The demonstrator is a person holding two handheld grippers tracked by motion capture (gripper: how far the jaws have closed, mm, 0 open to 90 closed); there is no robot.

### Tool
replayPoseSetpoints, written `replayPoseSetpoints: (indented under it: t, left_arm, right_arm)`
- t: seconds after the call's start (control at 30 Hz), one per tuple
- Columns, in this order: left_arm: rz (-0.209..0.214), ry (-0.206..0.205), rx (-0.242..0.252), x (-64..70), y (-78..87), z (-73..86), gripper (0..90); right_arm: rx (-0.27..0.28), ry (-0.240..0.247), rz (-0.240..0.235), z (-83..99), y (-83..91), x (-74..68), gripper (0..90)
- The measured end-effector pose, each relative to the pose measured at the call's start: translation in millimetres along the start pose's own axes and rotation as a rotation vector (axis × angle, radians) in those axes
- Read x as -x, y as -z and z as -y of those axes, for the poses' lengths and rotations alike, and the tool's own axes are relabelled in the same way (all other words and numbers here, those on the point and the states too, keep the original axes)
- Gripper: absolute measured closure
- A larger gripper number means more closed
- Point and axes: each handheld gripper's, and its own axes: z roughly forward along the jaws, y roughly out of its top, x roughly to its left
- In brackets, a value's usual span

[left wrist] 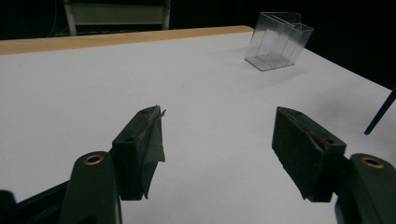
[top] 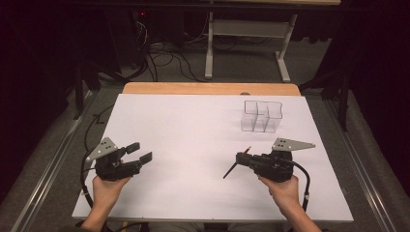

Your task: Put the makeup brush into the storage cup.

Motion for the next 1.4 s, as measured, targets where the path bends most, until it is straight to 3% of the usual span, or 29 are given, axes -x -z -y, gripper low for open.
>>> replayPoseSetpoints:
  t: [0.23, 1.4]
  left_arm:
    - [-0.018, -0.008, 0.004, 0.8, -1.0, 1.0, 33.5]
    - [-0.019, -0.003, 0.0, 0.5, -1.9, 1.9, 32.1]
  right_arm:
    - [-0.001, -0.006, 0.018, -0.3, 8.9, 4.0, 84.2]
    - [0.025, -0.011, 0.115, -4.3, 37.8, 22.1, 84.2]
